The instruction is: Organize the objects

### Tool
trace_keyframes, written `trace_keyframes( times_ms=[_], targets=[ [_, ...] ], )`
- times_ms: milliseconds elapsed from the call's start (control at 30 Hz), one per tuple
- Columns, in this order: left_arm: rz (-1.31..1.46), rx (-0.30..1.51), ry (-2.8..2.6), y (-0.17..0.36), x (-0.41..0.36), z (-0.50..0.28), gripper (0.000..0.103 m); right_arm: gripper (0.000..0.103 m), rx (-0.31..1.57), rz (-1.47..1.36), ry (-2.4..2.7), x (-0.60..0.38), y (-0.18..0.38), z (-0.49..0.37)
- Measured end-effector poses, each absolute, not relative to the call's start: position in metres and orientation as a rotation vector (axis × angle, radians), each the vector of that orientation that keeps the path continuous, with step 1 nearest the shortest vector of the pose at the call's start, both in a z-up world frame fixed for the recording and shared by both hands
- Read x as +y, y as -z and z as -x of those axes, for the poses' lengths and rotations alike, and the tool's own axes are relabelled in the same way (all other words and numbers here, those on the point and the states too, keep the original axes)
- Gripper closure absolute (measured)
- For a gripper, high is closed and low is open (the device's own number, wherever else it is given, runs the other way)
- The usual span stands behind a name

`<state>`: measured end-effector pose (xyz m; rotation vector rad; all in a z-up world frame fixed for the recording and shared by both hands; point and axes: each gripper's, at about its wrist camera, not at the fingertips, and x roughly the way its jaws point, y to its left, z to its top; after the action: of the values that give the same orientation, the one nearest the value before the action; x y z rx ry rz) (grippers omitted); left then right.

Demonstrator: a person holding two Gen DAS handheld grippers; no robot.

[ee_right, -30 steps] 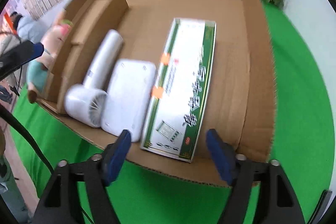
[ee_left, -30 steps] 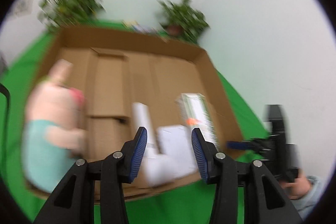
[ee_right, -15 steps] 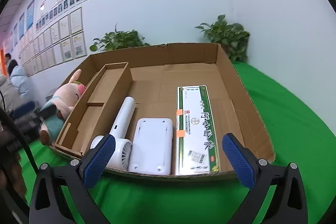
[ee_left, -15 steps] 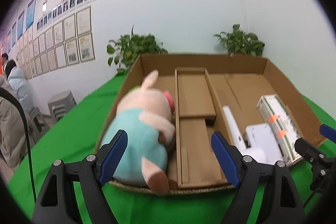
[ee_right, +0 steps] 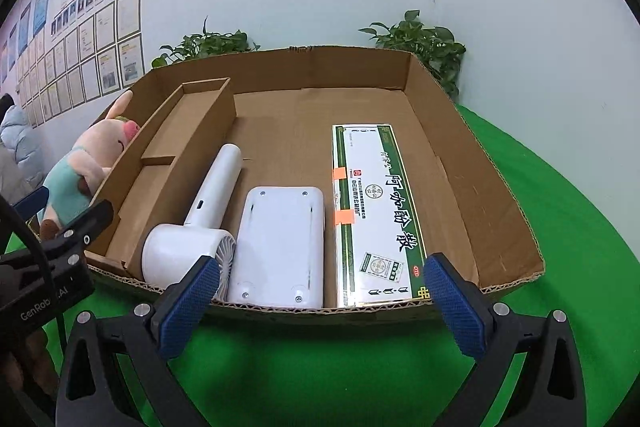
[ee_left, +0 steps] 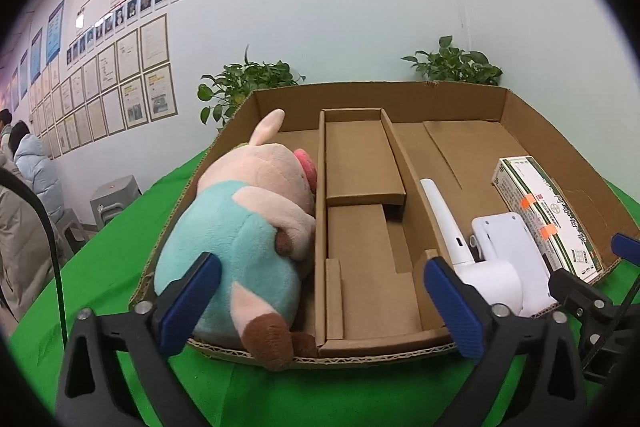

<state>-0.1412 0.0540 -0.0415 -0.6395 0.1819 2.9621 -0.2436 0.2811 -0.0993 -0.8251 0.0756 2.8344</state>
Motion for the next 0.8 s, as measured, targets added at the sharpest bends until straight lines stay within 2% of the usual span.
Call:
trace_keyframes(
  times_ms=[800],
  targets=[
    [0.700,0.243,-2.992,0.0444,0.0604,0.1379,0.001,0.000,0.042,0.850,-2.810,0.2804,0.0974,0.2478]
  ],
)
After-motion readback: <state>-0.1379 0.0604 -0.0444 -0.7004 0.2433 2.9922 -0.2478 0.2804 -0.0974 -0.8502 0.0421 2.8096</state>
